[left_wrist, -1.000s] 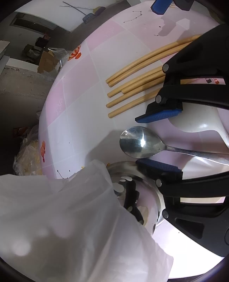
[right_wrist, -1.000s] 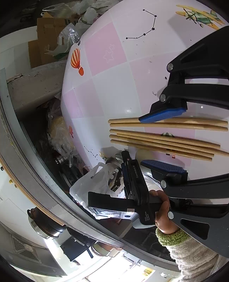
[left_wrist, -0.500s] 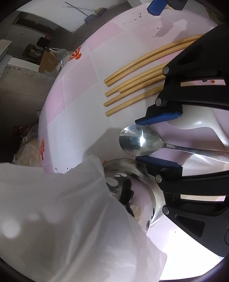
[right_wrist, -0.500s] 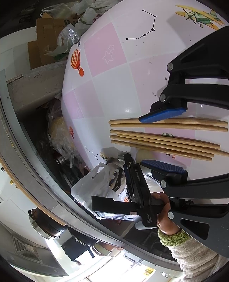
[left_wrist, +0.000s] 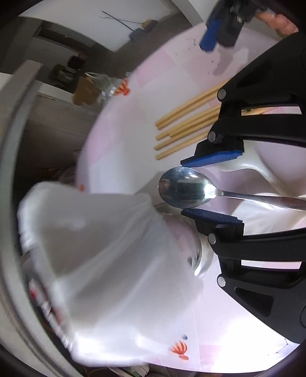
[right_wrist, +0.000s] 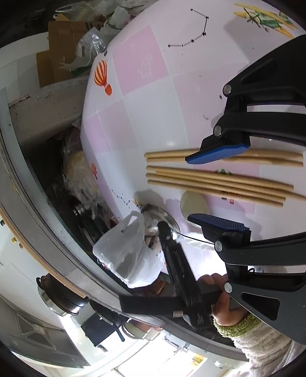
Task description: Organize utensils
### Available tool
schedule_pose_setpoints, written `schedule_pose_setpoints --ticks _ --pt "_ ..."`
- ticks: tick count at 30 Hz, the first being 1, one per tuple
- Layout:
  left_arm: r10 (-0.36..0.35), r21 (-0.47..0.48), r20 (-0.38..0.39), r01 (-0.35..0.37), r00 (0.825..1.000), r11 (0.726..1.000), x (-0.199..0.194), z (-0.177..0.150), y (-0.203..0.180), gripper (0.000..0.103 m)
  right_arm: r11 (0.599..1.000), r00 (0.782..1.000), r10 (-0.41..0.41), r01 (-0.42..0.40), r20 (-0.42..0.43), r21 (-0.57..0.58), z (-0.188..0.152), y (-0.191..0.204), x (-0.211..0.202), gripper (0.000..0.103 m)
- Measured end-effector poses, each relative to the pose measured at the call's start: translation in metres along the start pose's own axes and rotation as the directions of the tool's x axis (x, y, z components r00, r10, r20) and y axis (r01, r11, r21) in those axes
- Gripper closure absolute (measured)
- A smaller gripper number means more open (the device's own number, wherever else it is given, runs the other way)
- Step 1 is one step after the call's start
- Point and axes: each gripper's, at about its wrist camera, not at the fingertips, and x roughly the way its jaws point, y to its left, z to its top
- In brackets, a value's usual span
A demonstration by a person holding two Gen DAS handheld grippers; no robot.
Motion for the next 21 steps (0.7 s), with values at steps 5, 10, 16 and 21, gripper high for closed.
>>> schedule_pose_setpoints --ticks 5,10,16,21 --pt "-0.012 -0.02 0.101 0.014 0.995 1.0 -0.048 0.0 0.013 0.082 0.997 0.997 0.076 -0.075 -0.035 0.018 -0.001 0.011 0.007 0.059" --pt "-0.024 -0.05 0.181 0.033 0.983 0.998 -0.084 -0.003 0.027 0.083 0.991 0.988 0.13 -0.128 -0.079 0.031 -0.003 0.025 0.019 0.056" --pt "-0.043 -0.048 0.163 0.051 0.986 0.998 -0.091 -0.012 0.035 0.083 0.992 0.987 0.128 -0.128 -0.099 0.014 -0.004 0.038 0.023 0.056" --pt "-0.077 -0.014 0.083 0.079 0.994 0.997 -0.068 -0.035 0.028 0.081 0.994 0.989 0.107 -0.108 -0.1 0.003 -0.004 0.041 0.021 0.056"
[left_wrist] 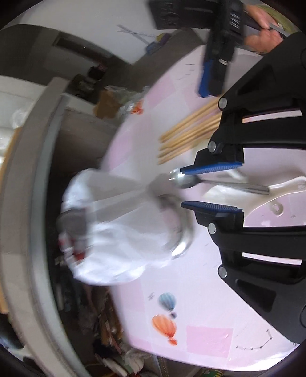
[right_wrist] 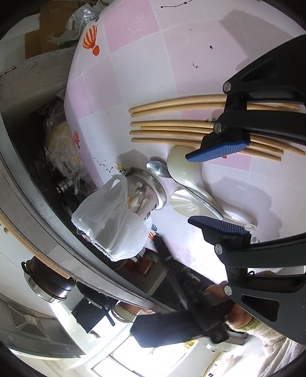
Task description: Organize utensils
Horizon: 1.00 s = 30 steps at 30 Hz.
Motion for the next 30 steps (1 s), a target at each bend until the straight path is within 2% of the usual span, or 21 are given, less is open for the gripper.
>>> schedule_pose_setpoints --ticks 4,10,17,20,22,30 --pt "0.022 0.061 -0.124 -0.015 0.992 0.998 0.034 -0.022 -0.005 0.078 1.0 1.0 -0.013 0.013 -0.011 0.008 -0.002 -0.003 0.001 0.056" --pt "0.06 0.117 -0.225 -0.034 0.973 0.993 0.056 -0.039 -0.007 0.078 1.0 1.0 -0.02 0.021 -0.012 0.012 -0.002 -0.007 0.002 0.056" --pt "0.092 0.153 -0.24 -0.056 0.966 0.987 0.056 -0.043 -0.01 0.078 0.999 1.0 -0.018 0.018 -0.013 0.027 -0.003 -0.012 0.003 0.056" --pt "0.085 0.17 -0.253 -0.043 0.964 0.985 0.056 -0.044 -0.013 0.084 0.999 1.0 -0.018 0.019 -0.009 0.027 -0.003 -0.013 0.002 0.056" --pt "0.077 0.172 -0.27 -0.031 0.96 0.985 0.058 -0.042 -0.015 0.093 0.999 1.0 -0.018 0.018 -0.003 0.03 -0.003 -0.013 0.0 0.056" --pt "0.064 0.118 -0.297 -0.03 0.953 0.993 0.06 -0.042 -0.012 0.094 1.0 1.0 -0.021 0.02 0.02 0.022 -0.004 -0.009 -0.011 0.056"
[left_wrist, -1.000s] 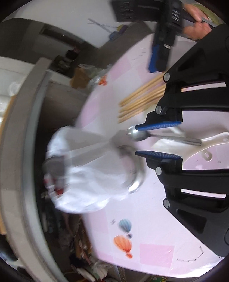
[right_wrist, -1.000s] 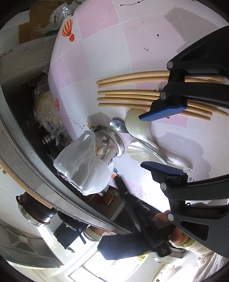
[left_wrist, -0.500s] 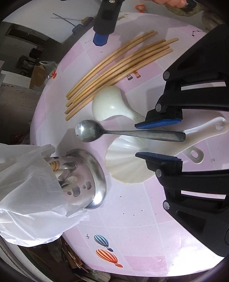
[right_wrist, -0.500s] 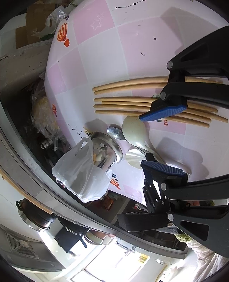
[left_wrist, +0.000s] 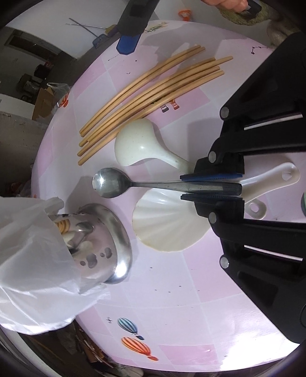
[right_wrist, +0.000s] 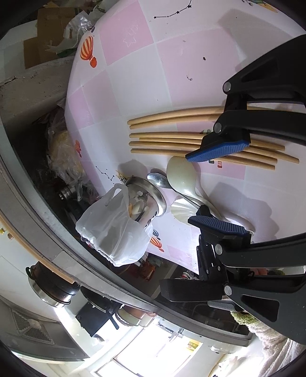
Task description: Organize utensils
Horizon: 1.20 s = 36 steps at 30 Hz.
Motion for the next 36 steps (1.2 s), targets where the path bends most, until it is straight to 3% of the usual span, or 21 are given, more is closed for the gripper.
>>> schedule_pose_setpoints --ticks 7,19,28,36 --pt "-0.03 -0.046 0.012 0.03 0.999 0.998 -0.021 -0.013 0.003 0.094 1.0 1.0 -0.001 0.001 0.007 -0.012 -0.001 0.004 -0.007 0.056" --pt "-0.141 -0.171 0.042 0.146 0.989 0.974 -0.066 -0.062 0.013 0.094 0.999 1.0 -0.009 0.009 -0.009 -0.034 -0.014 0.017 -0.011 0.056" --pt "-0.206 -0.205 0.009 0.203 0.979 0.957 -0.058 -0.095 -0.001 0.094 0.999 0.998 -0.016 0.013 -0.069 -0.038 -0.034 0.025 -0.001 0.056" --pt "-0.26 -0.184 -0.024 0.252 0.965 0.95 -0.043 -0.103 -0.025 0.094 1.0 0.986 0.001 -0.004 -0.165 -0.018 -0.053 0.031 0.026 0.056"
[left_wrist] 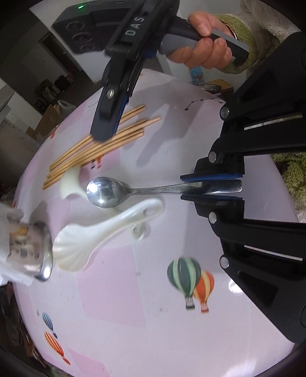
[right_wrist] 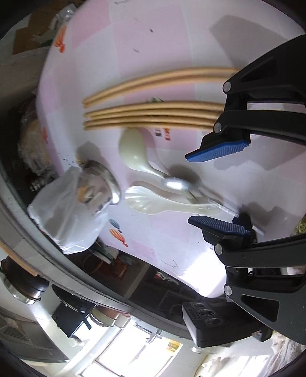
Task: Organize utensils
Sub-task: 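Lift the small steel spoon with the left tool toward the right tool, then close the right tool on the steel spoon while the left tool opens and releases it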
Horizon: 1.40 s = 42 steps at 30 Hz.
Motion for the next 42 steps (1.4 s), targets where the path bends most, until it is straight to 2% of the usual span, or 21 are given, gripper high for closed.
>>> schedule_pose_setpoints --ticks 3,9,16,21,27,34,36,37,42 --pt "-0.008 0.01 0.0 0.008 1.0 1.0 0.002 0.0 -0.004 0.095 1.0 1.0 -0.003 0.003 -0.023 0.006 -0.001 0.002 0.011 0.056" --pt "-0.016 0.004 0.001 0.016 1.0 1.0 0.006 0.001 0.0 0.096 0.996 0.995 -0.086 0.086 -0.04 -0.017 0.0 0.006 0.024 0.056" --pt "-0.031 0.004 0.005 0.031 1.0 1.0 0.006 0.004 0.004 0.096 0.997 0.993 -0.08 0.082 -0.085 0.013 -0.005 0.003 0.027 0.056" --pt "-0.064 -0.006 0.001 0.064 0.998 0.998 0.009 0.007 0.009 0.096 0.994 0.987 -0.105 0.108 -0.119 0.018 -0.004 0.002 0.036 0.056" --pt "-0.11 -0.006 -0.013 0.11 0.994 0.994 0.017 0.014 0.008 0.096 0.994 0.987 -0.107 0.109 -0.119 0.009 0.005 0.004 0.045 0.056" --pt "-0.206 0.0 -0.035 0.206 0.978 0.978 0.028 0.016 0.0 0.095 0.993 0.986 -0.115 0.114 -0.122 -0.012 0.01 0.006 0.049 0.056" --pt "-0.21 0.003 -0.03 0.21 0.977 0.978 0.028 0.015 -0.001 0.094 0.991 0.984 -0.137 0.134 -0.118 -0.032 0.011 0.008 0.048 0.056" --pt "-0.204 0.003 -0.02 0.205 0.979 0.979 0.026 0.015 0.0 0.089 0.988 0.982 -0.153 0.148 -0.111 -0.048 0.011 0.01 0.047 0.056" --pt "-0.126 0.026 0.063 0.125 0.99 0.992 0.004 0.01 0.009 0.079 0.967 0.968 -0.232 0.219 -0.094 -0.133 0.011 0.018 0.047 0.056"
